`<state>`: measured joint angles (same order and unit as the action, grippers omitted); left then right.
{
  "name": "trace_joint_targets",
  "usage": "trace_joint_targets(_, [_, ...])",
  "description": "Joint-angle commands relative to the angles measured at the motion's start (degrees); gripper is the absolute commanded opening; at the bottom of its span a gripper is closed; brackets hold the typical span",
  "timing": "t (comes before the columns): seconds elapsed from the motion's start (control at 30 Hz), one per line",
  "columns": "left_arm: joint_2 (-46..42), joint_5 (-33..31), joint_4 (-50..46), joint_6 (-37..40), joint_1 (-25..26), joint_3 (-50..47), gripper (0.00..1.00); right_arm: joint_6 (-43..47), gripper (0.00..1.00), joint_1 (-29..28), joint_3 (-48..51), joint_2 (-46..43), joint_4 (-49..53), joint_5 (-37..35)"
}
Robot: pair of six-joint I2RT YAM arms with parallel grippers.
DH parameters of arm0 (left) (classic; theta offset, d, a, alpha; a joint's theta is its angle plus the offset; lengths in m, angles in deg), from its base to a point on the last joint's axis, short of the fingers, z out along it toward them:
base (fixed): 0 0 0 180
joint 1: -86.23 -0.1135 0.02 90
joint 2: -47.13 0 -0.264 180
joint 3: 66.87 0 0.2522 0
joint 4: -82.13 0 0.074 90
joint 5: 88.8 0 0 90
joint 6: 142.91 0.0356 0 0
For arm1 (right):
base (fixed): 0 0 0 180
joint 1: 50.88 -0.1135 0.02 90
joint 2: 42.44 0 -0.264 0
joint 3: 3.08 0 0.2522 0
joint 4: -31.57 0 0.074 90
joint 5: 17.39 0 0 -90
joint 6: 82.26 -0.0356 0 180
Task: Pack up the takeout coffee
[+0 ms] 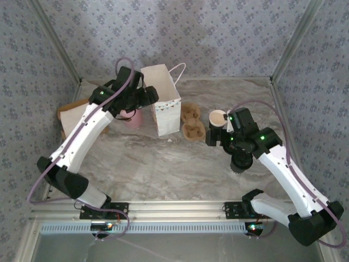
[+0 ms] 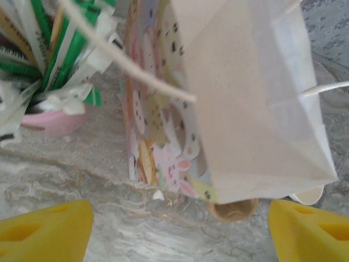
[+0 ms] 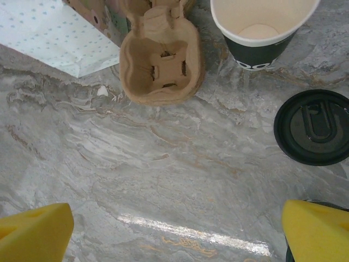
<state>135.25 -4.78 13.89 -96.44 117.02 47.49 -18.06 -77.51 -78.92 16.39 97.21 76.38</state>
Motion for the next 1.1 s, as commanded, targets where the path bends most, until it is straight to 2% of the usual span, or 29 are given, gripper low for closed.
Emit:
trace_joint_targets(0.0, [3.73, -4.27, -4.03, 0.98, -0.27, 5.28, 0.80, -2.24, 1.00, 1.15, 1.17, -0.38, -1.08, 0.91])
trace_joint_targets(0.2, [10.62, -5.72, -7.84, 1.97, -0.24, 13.39, 0.63, -2.52, 1.00, 2.35, 1.87, -0.86, -1.31, 2.56])
trace_joint_targets(0.37, [13.58, -5.23, -8.29, 1.96, -0.21, 14.95, 0.50, -5.14, 1.00, 5.17, 3.05, -1.65, -1.55, 5.88])
trace_joint_targets(0.5, [14.19, -4.75, -8.54, 1.94, -0.14, 15.24, 0.33, -3.47, 1.00, 6.81, 3.25, -2.53, -2.15, 8.74])
trace_joint_targets(0.7, [12.67, -4.22, -10.26, 2.15, 0.46, 15.51, 0.15, -1.34, 1.00, 8.19, 3.35, -3.65, -2.54, 10.66])
trace_joint_targets(1.07, [3.23, -3.18, -9.93, 0.19, 2.01, 6.29, 0.03, -1.00, 1.00, 9.27, 3.34, -2.69, -2.35, 13.06])
